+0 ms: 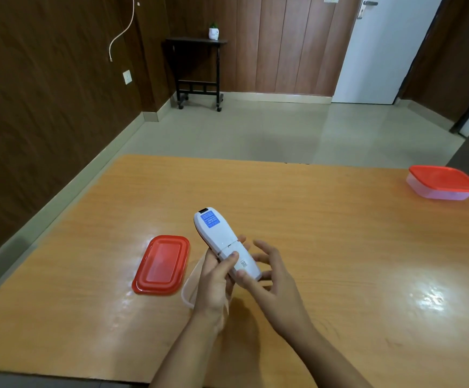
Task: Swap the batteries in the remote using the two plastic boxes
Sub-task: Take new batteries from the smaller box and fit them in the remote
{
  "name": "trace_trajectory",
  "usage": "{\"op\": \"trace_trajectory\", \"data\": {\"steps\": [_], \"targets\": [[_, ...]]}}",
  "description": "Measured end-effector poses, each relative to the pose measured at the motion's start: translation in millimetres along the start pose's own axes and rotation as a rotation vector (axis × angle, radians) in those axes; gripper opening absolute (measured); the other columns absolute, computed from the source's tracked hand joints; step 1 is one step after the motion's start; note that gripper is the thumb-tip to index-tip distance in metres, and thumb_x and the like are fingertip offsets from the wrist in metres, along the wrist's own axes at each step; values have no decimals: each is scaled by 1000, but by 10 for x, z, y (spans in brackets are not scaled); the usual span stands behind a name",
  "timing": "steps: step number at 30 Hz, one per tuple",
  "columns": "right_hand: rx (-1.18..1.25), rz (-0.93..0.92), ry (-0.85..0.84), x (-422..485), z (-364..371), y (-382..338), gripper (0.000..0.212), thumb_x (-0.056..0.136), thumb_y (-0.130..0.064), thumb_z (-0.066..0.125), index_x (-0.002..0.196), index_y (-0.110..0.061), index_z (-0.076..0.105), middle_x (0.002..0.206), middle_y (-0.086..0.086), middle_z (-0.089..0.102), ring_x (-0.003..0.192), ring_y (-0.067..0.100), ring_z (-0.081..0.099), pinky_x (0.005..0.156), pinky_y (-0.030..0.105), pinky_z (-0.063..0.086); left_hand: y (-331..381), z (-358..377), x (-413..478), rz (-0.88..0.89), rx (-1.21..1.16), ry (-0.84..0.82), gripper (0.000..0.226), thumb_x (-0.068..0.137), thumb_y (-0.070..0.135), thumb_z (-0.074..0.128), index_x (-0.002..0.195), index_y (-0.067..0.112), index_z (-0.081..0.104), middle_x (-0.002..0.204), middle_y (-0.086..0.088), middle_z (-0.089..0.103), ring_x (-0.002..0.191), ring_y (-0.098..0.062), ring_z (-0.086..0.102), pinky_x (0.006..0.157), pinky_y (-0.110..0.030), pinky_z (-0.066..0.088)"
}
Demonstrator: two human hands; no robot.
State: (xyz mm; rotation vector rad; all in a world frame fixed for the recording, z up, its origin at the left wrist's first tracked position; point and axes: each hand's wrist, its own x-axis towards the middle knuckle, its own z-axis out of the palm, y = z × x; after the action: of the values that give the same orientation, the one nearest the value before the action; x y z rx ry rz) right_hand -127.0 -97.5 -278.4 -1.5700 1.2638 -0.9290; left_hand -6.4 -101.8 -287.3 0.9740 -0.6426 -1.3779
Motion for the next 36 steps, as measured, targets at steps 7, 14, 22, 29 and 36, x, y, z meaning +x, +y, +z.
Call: {"op": "trace_trajectory", "data": {"steps": [7,14,22,29,36], "targets": [[501,361,-161,59,-99,-68,17,92,-25,59,85,-10,61,64,0,65,60,13,56,62,23,50,50,17,-26,59,15,-29,36,95,9,44,128,21,51,124,1,67,119,-15,59,93,-32,47],[474,333,-120,45,-15,-65,19,93,-28,57,82,-13,56,71,4,63,59,10,52,61,22,47,77,56,-52,128,17,-6,32,95,5,44,119,23,56,121,-2,68,105,-10,64,83,-25,54],[425,292,7,-10,106,-99,27,91,-32,58,86,-5,56,75,10,63,55,7,51,55,21,46,82,83,-66,175,13,49,32,95,7,44,126,5,52,117,-9,69,91,-21,60,69,-25,53],[-3,55,-134,-34,-13,-111,48,88,-33,63,128,-37,37,109,-14,60,85,-1,61,75,16,49,45,93,-53,93,146,29,39,97,35,41,126,16,57,122,-9,66,112,-25,62,96,-45,50],[426,328,-226,57,-167,-257,27,94,-17,35,111,-9,55,81,13,65,61,18,54,61,31,48,57,43,-4,122,140,20,45,97,21,45,140,32,37,114,-7,69,102,-22,66,85,-32,53]]}}
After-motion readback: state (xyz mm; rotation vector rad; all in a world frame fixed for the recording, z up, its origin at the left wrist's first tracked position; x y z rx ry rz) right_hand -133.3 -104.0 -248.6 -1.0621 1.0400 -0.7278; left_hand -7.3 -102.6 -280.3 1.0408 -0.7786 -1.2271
